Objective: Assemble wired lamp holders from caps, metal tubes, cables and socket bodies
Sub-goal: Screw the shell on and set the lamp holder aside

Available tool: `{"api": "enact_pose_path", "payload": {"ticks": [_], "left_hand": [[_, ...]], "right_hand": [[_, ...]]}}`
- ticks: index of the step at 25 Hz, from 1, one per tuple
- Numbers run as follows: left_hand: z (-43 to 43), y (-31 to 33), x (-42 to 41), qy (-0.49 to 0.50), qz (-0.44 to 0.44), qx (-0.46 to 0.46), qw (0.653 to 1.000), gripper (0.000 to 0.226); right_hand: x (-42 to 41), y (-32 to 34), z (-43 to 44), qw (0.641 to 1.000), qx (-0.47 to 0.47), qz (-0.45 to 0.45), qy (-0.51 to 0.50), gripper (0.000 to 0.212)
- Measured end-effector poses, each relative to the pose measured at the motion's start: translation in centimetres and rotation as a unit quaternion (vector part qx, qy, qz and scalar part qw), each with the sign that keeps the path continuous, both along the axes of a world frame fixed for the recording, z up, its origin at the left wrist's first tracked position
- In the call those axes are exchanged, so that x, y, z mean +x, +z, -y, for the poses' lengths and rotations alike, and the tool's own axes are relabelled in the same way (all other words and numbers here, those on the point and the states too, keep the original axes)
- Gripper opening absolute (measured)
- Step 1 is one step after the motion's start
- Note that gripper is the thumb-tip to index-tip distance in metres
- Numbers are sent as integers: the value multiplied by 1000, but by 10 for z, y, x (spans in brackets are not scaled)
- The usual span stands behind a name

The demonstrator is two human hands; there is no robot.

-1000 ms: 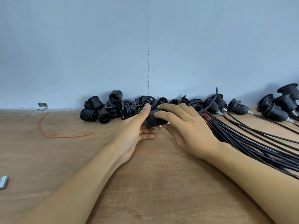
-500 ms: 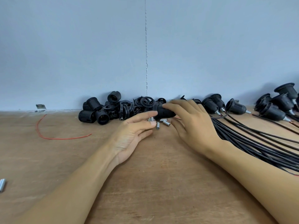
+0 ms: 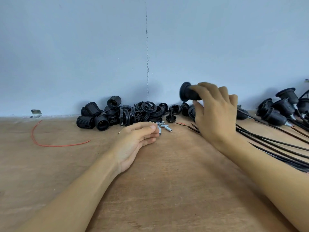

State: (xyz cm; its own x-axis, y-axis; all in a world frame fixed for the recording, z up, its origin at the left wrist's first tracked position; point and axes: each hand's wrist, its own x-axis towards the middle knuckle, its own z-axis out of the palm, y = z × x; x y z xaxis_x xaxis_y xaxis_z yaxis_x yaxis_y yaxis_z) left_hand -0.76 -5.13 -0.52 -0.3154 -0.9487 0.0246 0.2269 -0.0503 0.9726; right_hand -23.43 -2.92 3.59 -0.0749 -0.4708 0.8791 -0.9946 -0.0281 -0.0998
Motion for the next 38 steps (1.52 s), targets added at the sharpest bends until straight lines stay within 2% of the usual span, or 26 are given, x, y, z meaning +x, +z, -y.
{"api": "enact_pose_path", "payload": {"ticks": [5,8,11,14,16,19,22,26,29,31,35,38], "left_hand": [[-3,2,-2,14,9,-2,1000,14],[-4,3,-4,18,16,-8,1000,14],[-6,4,-5,25,18,-11,999,14],[-8,7,-9,45,8,-6,999,18],[-8,6,-11,46,4,-9,999,20],[-9,3,-12,19,51,-58,997,31],[-11,1,-13,21,97,-101,990,23],[-11,-3,-15,26,166,-105,980,21],[-9,-5,-14,36,162,-101,981,15],[-9,-6,-14,40,163,-106,980,16],[-9,-6,-16,44,195,-119,973,17],[-10,-6,-15,48,202,-121,971,16]], "right_hand": [[-43,0,12,982,93,150,-62,43],[-48,-9,14,974,143,172,-38,43],[-30,-6,11,980,124,137,80,41],[-4,-15,2,967,158,51,195,40],[8,-25,-3,956,190,-10,223,41],[13,-32,-5,949,205,-37,235,42],[9,-31,-5,956,192,-20,223,42],[3,-25,-3,963,152,73,210,39],[2,-24,-1,975,126,71,168,39],[-6,-20,2,983,92,110,112,39],[-37,-11,12,967,67,245,28,38],[-56,-11,14,953,114,279,-23,38]]}}
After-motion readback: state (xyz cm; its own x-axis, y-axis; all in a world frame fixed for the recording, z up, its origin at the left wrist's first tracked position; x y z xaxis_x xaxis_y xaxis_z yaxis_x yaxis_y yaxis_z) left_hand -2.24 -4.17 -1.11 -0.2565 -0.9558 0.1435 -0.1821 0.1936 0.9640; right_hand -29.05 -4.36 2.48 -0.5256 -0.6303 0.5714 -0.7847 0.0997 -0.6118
